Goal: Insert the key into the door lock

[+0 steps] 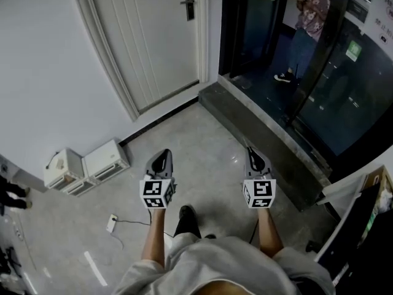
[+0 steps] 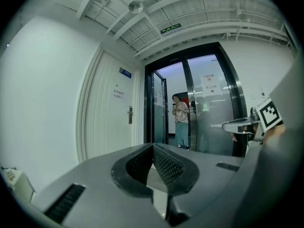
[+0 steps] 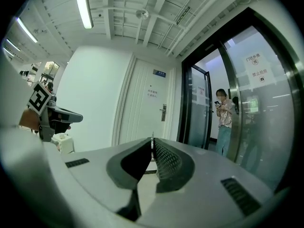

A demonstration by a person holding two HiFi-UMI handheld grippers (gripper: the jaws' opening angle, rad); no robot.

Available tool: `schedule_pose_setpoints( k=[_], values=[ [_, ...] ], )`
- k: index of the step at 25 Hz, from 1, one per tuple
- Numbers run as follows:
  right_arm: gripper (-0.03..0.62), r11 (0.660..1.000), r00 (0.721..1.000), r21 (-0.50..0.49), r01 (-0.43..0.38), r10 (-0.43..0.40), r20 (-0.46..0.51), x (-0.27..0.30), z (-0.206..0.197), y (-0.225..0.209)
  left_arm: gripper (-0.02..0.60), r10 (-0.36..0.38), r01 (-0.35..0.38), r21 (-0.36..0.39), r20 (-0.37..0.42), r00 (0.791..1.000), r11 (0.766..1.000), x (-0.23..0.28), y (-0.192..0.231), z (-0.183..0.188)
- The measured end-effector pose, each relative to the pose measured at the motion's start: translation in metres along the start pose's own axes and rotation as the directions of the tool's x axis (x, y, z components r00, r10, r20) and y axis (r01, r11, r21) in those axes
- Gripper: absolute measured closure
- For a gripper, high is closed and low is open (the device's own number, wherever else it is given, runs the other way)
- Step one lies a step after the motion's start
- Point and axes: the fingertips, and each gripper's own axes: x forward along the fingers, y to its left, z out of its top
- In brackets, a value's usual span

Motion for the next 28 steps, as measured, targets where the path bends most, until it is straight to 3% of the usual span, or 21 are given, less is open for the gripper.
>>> schedule_pose_setpoints(
  k=[9, 20, 28],
  values=[
    [0.565, 1.000, 1.000, -0.017, -0.002, 0.002, -0.004, 0.122, 0.002, -0.017, 0.563, -0.019, 0.019, -0.014, 0.010, 1.000, 1.000, 0.115, 0.055, 0.002],
    [0.565, 0.998, 0.999, -0.055, 0.030, -0.028, 0.031, 0.329, 0.055, -0.033, 0.563, -0.087, 0.088, -0.017, 0.055, 0.995, 0.996, 0.301, 0.155, 0.050],
    [0.565, 0.998, 0.999, -0.048, 0.033, -0.033, -0.002, 0.424, 0.047, -0.030, 0.563, -0.095, 0.096, -0.034, 0.031, 0.995, 0.995, 0.379, 0.212, 0.041]
  ],
)
